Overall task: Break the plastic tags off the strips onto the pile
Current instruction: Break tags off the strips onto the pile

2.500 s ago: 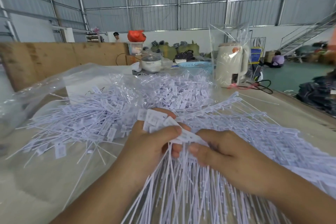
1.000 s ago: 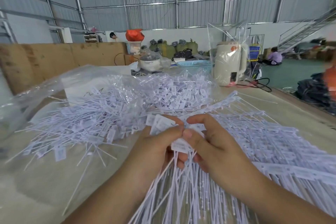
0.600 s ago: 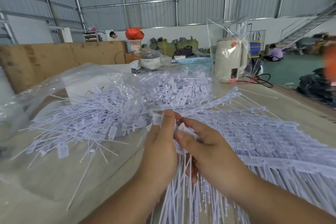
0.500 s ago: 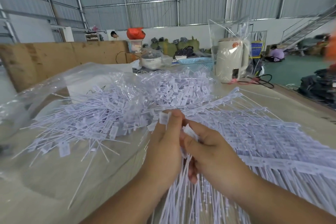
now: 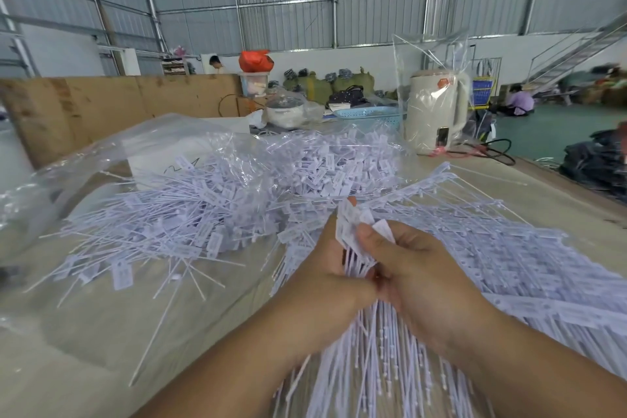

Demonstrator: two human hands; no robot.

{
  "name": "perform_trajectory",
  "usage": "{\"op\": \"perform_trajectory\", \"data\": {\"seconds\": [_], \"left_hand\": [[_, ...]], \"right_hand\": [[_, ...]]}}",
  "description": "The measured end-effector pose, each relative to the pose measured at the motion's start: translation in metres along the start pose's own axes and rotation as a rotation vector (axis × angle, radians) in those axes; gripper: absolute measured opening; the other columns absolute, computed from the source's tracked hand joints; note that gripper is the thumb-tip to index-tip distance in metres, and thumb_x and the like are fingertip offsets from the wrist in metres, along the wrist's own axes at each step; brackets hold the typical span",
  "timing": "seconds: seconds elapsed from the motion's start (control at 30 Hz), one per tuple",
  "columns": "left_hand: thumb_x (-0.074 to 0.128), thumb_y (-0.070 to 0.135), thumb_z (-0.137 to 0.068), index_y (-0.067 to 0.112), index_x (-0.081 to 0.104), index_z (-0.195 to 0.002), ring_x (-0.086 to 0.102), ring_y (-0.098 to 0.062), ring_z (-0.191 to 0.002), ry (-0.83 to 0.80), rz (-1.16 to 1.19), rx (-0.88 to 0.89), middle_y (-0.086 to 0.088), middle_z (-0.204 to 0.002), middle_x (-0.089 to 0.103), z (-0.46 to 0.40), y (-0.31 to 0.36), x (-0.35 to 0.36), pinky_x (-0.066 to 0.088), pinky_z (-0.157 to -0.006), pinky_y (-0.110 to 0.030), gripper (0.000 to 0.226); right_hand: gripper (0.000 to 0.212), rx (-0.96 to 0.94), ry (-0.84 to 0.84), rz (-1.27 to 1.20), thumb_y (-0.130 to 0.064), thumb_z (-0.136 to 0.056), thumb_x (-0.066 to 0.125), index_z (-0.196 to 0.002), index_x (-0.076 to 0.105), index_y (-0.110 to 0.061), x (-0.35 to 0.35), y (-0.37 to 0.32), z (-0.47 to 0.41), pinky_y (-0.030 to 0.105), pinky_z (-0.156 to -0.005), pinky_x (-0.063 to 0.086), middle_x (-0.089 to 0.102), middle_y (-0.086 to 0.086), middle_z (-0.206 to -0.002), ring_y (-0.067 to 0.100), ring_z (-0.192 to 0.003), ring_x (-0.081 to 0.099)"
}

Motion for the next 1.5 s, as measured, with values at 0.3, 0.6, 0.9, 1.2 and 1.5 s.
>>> {"op": "perform_trajectory", "data": {"seconds": [0.3, 0.6, 0.9, 1.2, 1.5], "left_hand": [[0.048, 0.020, -0.085, 0.072, -0.017, -0.128, 0.056, 0.021, -0.061, 0.010, -0.463, 0.125, 0.035, -0.074, 0.065, 0.011, 0.012, -0.002, 0.043, -0.052, -0.003, 0.094], [0.046, 0.021, -0.099, 0.077, 0.014, -0.125, 0.060, -0.010, -0.040, 0.015, -0.362, -0.041, 0.011, -0.058, 0.065, 0.008, 0.022, -0.010, 0.047, -0.037, -0.028, 0.070], [0.046, -0.013, -0.050, -0.008, 0.057, -0.092, 0.059, -0.017, -0.043, 0.055, 0.174, -0.157, -0.014, -0.050, 0.057, 0.030, 0.033, -0.073, 0.047, -0.039, -0.021, 0.044], [0.067, 0.007, -0.057, 0.005, 0.059, -0.094, 0.054, -0.014, -0.038, 0.247, -0.157, -0.373, -0.005, -0.047, 0.057, 0.073, -0.031, -0.150, 0.042, -0.038, -0.022, 0.038], [0.030, 0.060, -0.091, 0.022, 0.034, -0.139, 0.064, -0.024, -0.099, 0.236, -1.585, -0.414, -0.002, -0.110, 0.065, 0.074, -0.034, -0.150, 0.041, -0.069, -0.031, 0.061]], "right_hand": [[0.094, -0.008, -0.082, 0.277, -0.060, -0.050, 0.086, -0.133, 0.043, -0.052, 0.022, -0.010, 0.010, 0.043, -0.101, 0.049, 0.056, -0.013, -0.132, 0.012, -0.123, 0.056], [0.032, -0.334, -0.083, 0.438, -0.046, -0.089, 0.061, -0.090, 0.049, -0.017, 0.050, -0.052, 0.010, 0.029, -0.041, 0.043, 0.059, 0.012, -0.064, 0.031, -0.043, 0.060], [0.033, -0.679, -0.048, 0.809, -0.035, -0.085, 0.064, -0.064, 0.042, -0.021, 0.110, -0.071, -0.022, 0.036, -0.050, 0.043, 0.048, -0.005, -0.054, 0.014, -0.052, 0.050], [0.038, -0.462, -0.344, 1.020, -0.054, -0.094, 0.048, -0.074, 0.044, -0.021, 0.176, 0.021, -0.050, 0.034, -0.061, 0.043, 0.052, -0.002, -0.067, 0.019, -0.064, 0.054], [0.034, -0.438, -0.483, 1.103, -0.035, -0.101, 0.043, -0.082, 0.055, -0.010, 0.168, 0.025, -0.037, 0.035, -0.070, 0.041, 0.052, 0.003, -0.080, 0.018, -0.077, 0.051]]}}
Point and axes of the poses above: each hand's wrist, its own z-axis away from the middle knuckle, its own x-axis out of the palm, y = z × x, the point moved 8 cm from there along -z, towards the middle knuckle
